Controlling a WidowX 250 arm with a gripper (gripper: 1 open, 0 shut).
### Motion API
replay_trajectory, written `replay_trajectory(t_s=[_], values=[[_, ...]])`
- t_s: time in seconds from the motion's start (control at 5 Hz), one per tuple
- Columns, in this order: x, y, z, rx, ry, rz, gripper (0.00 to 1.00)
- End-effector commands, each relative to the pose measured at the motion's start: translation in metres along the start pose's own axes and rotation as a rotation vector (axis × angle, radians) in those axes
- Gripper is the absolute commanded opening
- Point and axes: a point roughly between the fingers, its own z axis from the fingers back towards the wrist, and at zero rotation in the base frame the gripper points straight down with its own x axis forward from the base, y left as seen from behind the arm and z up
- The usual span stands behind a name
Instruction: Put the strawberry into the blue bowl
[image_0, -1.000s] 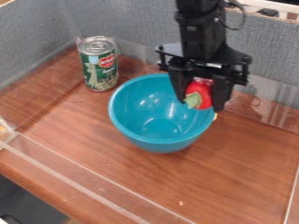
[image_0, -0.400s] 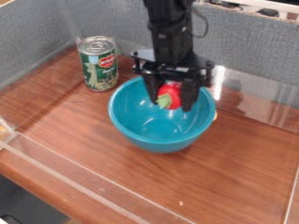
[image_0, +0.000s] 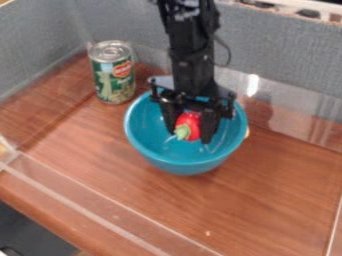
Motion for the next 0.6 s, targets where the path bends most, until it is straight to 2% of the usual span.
replay_trajectory(t_s=[0.0,0.2,0.4], values=[[0.0059,0.0028,-0.0023,0.007,-0.020,0.000,0.00],[0.0073,0.0034,-0.0118,0.010,-0.007,0.000,1.00],[0.0092,0.0027,-0.0047,0.011,-0.017,0.002,1.00]])
